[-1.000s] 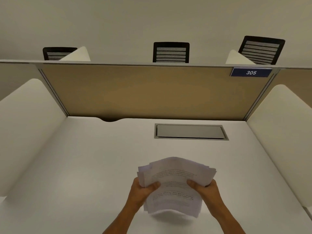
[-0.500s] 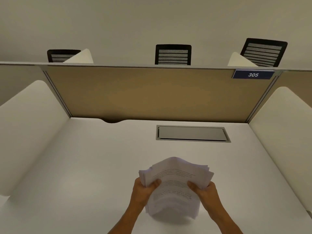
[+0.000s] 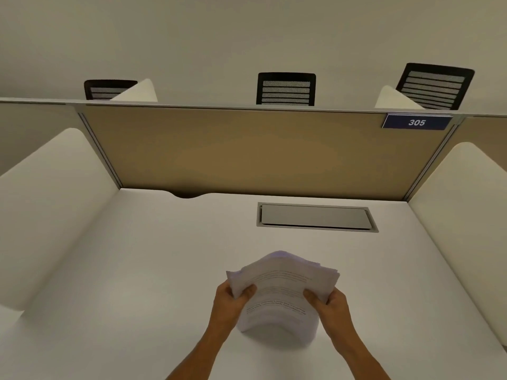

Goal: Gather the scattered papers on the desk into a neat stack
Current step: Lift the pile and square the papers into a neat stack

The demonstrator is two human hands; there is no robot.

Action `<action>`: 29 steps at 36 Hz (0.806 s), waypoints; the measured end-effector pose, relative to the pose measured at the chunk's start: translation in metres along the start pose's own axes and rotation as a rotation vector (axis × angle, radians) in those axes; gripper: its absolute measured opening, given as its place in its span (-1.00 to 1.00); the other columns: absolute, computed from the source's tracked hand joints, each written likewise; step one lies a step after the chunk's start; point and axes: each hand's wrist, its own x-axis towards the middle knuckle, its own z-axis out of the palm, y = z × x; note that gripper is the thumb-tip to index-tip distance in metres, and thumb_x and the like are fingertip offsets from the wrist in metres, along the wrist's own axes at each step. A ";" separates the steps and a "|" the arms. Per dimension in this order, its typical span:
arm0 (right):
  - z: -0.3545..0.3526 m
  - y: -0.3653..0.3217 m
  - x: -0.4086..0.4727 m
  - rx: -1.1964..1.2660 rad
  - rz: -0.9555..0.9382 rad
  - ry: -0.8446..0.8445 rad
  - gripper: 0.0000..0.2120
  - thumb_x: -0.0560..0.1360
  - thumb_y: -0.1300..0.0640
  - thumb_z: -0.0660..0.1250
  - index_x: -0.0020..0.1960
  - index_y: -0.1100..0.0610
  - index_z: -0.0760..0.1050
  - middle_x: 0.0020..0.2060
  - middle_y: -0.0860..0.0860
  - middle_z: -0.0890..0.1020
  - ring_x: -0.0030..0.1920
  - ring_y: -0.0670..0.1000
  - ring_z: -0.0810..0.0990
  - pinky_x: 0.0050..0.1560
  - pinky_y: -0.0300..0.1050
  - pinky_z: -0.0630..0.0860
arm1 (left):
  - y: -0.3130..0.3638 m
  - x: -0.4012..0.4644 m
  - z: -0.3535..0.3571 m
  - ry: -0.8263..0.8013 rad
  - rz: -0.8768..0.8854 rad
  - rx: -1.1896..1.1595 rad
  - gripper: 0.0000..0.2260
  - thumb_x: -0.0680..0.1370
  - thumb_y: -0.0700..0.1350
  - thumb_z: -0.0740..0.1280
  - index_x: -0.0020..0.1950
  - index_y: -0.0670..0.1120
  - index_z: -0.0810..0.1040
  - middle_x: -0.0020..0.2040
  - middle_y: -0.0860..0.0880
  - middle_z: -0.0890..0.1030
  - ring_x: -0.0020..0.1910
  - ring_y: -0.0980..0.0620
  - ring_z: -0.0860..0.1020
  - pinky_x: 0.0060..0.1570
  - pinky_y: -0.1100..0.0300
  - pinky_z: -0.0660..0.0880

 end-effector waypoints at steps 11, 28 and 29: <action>0.007 0.009 -0.002 -0.027 -0.010 -0.120 -0.56 0.58 0.01 0.36 0.41 -0.15 0.34 0.18 -0.10 0.64 0.18 -0.06 0.64 0.06 -0.08 0.67 | -0.015 0.000 0.002 -0.021 -0.077 0.026 -0.79 0.46 -0.09 0.50 0.08 0.00 0.62 -0.07 0.04 0.74 -0.11 0.08 0.71 -0.24 0.22 0.64; 0.011 -0.001 0.001 0.041 -0.067 0.017 -0.72 0.59 0.16 0.37 0.20 -0.16 0.51 0.01 -0.21 0.70 0.03 -0.21 0.66 -0.10 -0.35 0.62 | -0.009 0.012 -0.007 -0.031 -0.029 0.034 -0.72 0.41 -0.11 0.54 0.10 0.04 0.67 -0.03 0.01 0.74 -0.02 0.03 0.69 -0.12 0.20 0.64; 0.012 -0.001 0.002 0.040 -0.064 0.023 -0.76 0.59 0.15 0.36 0.17 -0.15 0.54 -0.01 -0.20 0.71 0.01 -0.19 0.67 -0.12 -0.35 0.62 | -0.007 0.012 -0.006 -0.034 -0.018 0.037 -0.73 0.39 -0.07 0.54 0.07 0.07 0.67 -0.05 0.03 0.74 -0.04 0.05 0.70 -0.15 0.23 0.64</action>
